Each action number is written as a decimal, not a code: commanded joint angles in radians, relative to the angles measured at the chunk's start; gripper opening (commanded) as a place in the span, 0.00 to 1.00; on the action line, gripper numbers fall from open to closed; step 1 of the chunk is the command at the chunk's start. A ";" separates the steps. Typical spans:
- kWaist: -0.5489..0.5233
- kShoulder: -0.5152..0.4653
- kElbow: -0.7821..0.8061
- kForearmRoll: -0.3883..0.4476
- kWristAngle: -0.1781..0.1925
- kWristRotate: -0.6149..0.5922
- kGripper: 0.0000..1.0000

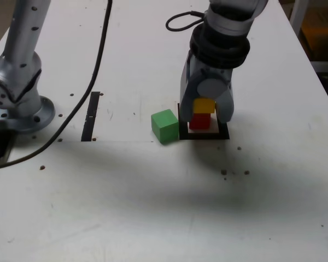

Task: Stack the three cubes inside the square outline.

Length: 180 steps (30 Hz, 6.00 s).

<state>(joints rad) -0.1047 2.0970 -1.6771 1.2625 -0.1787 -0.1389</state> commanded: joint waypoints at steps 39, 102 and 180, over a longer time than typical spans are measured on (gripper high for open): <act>-0.007 -0.171 -0.025 0.141 0.093 0.010 0.69; -0.253 -0.306 0.562 -0.282 0.057 0.264 0.74; -0.196 -0.205 0.583 -0.365 0.083 0.360 0.80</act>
<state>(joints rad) -0.3033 1.8877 -1.0944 0.8950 -0.0978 0.2200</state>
